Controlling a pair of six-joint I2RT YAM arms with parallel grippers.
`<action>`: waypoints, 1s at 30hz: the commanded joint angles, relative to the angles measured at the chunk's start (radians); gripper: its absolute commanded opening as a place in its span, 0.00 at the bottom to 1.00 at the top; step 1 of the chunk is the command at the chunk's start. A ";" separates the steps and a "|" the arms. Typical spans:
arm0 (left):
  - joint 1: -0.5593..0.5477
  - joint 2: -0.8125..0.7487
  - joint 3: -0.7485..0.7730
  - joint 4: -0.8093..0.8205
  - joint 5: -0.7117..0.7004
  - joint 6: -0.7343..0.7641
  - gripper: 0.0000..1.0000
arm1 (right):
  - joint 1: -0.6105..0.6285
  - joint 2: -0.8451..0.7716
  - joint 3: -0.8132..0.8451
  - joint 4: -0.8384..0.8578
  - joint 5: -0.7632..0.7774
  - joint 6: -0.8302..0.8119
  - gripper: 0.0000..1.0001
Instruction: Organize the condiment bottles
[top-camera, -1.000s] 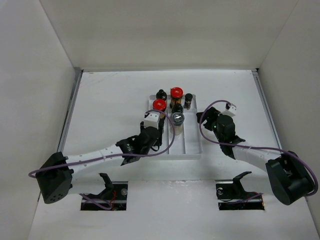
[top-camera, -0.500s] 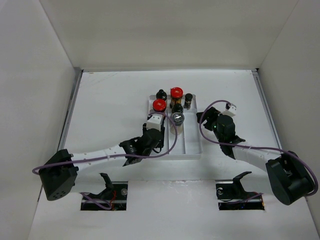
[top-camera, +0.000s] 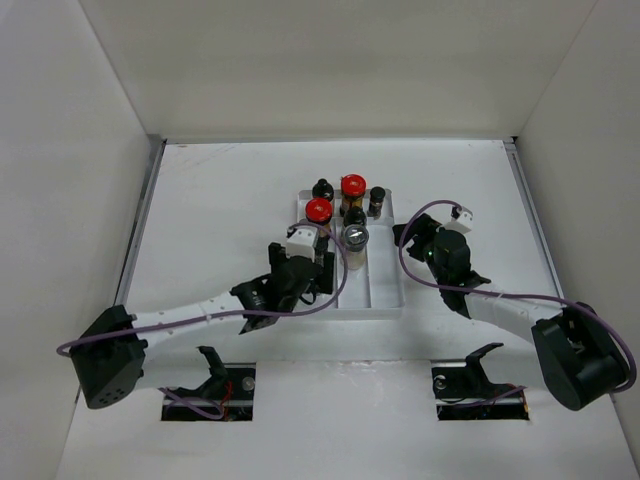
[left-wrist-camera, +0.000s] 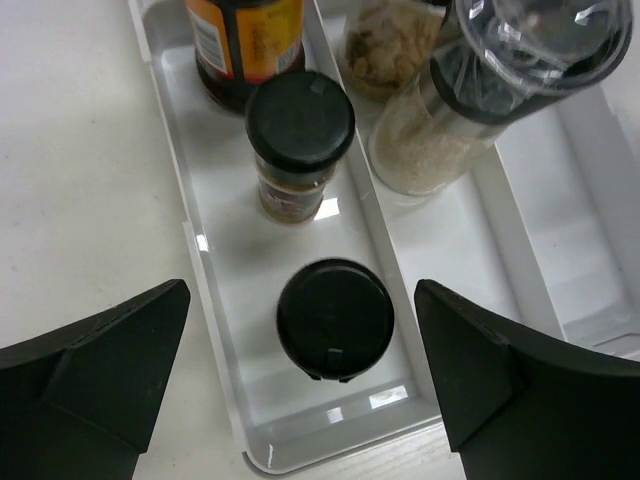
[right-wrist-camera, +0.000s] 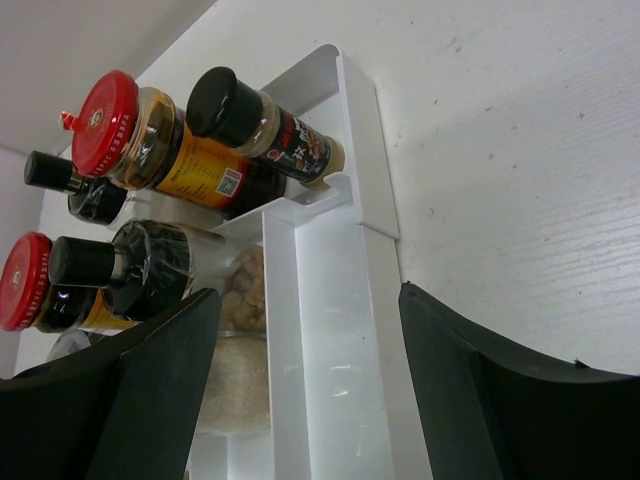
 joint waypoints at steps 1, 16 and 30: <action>0.032 -0.102 -0.004 0.049 -0.038 0.043 1.00 | 0.007 -0.028 0.026 0.053 0.003 -0.011 0.79; 0.553 -0.328 -0.114 0.080 0.030 -0.222 1.00 | 0.007 -0.039 0.016 0.056 0.026 -0.011 0.76; 0.811 -0.018 -0.056 0.052 0.162 -0.409 1.00 | -0.017 -0.034 0.018 0.013 0.070 -0.013 0.15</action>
